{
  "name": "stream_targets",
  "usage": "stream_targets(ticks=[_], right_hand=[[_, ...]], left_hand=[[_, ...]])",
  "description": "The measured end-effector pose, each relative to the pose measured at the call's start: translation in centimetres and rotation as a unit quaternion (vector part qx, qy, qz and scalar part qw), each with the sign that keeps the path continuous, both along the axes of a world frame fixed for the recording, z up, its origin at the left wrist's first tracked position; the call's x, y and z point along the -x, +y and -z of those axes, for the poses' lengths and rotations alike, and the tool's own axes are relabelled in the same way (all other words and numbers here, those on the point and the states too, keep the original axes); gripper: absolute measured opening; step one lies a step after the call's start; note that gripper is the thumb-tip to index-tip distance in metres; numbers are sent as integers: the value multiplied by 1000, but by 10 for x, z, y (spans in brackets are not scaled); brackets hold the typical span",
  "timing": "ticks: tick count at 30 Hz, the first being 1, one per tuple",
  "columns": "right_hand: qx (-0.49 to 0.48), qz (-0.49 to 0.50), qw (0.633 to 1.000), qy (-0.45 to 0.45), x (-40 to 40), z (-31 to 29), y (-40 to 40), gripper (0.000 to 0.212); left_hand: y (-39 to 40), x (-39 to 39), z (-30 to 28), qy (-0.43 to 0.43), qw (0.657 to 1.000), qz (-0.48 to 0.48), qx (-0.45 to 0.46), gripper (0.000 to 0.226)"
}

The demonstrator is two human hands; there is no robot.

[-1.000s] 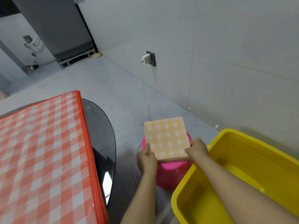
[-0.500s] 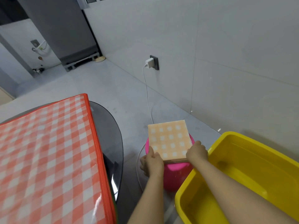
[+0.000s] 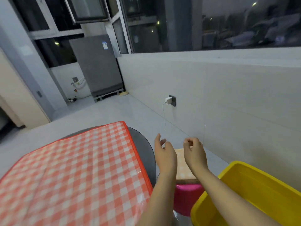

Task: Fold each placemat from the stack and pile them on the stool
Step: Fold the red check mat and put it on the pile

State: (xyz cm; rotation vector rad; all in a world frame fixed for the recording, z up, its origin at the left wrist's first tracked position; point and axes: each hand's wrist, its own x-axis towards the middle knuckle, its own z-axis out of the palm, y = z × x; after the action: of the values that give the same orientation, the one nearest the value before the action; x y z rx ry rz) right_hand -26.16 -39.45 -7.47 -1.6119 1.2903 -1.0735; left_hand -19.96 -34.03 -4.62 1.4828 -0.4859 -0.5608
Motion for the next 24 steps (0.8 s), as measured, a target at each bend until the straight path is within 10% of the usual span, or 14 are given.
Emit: stream_targets(ticks=[14, 24], right_hand=[[154, -276, 948, 36, -80, -70, 166, 18], [174, -459, 848, 197, -120, -41, 227, 26]], left_hand=[[222, -105, -55, -249, 962, -30, -106, 30], [316, -158, -6, -449, 823, 127, -324, 28]])
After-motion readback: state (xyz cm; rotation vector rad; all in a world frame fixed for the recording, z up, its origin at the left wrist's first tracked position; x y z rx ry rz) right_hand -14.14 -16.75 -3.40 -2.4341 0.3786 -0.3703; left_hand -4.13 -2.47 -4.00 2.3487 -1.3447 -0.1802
